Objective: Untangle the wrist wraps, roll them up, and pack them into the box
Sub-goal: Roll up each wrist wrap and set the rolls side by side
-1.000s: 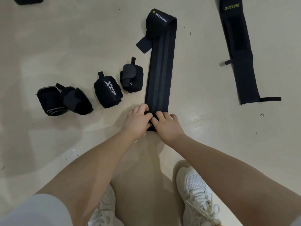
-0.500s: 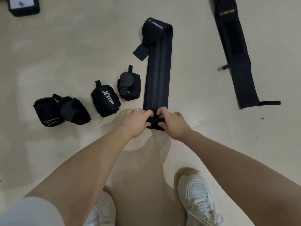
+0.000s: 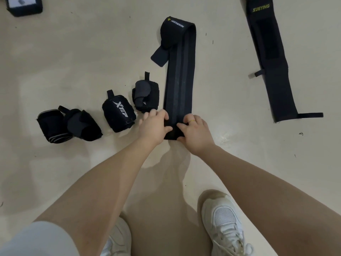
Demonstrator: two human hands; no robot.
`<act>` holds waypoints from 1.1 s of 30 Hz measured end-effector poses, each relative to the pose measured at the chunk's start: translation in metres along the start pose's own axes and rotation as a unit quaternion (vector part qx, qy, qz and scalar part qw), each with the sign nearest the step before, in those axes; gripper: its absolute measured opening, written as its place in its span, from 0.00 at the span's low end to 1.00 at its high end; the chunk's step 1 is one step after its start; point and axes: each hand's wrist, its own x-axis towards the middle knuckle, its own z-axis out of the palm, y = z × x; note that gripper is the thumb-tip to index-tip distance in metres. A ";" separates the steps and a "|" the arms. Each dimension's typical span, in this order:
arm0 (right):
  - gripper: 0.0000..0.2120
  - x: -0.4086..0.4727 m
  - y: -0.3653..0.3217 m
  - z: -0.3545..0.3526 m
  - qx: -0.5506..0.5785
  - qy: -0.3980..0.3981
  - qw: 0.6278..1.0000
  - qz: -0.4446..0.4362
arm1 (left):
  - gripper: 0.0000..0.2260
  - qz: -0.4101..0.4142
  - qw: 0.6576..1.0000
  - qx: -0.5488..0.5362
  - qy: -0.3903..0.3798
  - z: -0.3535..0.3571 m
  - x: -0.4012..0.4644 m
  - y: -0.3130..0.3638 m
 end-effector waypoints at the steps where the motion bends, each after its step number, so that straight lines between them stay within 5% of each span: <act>1: 0.20 0.003 0.004 -0.003 0.012 -0.014 1.000 0.004 | 0.11 0.056 0.998 0.036 0.013 -0.001 0.001 0.000; 4: 0.20 0.016 0.014 -0.010 0.031 -0.050 0.998 0.018 | 0.14 0.172 0.982 0.080 -0.017 -0.008 0.009 -0.002; 8: 0.18 0.030 0.024 -0.024 0.204 -0.050 0.972 0.107 | 0.22 0.171 0.977 0.127 -0.028 -0.004 0.012 -0.004; 10: 0.13 0.028 0.022 -0.027 0.148 0.013 0.985 0.083 | 0.19 0.170 0.979 0.112 0.003 -0.002 0.011 -0.004; 13: 0.10 0.019 0.018 -0.018 0.060 0.150 0.987 0.013 | 0.14 0.122 0.992 -0.014 0.004 -0.010 0.017 0.000; 18: 0.27 0.015 0.022 -0.011 -0.013 0.065 0.998 0.010 | 0.14 0.029 0.992 -0.121 -0.023 -0.022 0.035 0.010; 21: 0.24 0.026 0.023 -0.018 -0.022 0.062 0.998 0.017 | 0.17 -0.044 0.982 -0.183 0.019 -0.019 0.037 0.020; 25: 0.22 0.040 0.029 -0.033 0.131 0.024 0.990 0.053 | 0.17 -0.151 0.944 -0.288 0.046 -0.018 0.037 0.030; 29: 0.18 0.033 0.034 -0.035 0.371 0.003 0.921 0.116 | 0.18 -0.217 0.898 -0.384 0.013 -0.012 0.038 0.031; 33: 0.16 0.022 0.030 -0.031 0.496 -0.019 0.852 0.166 | 0.13 -0.287 0.758 -0.584 -0.054 -0.013 0.027 0.021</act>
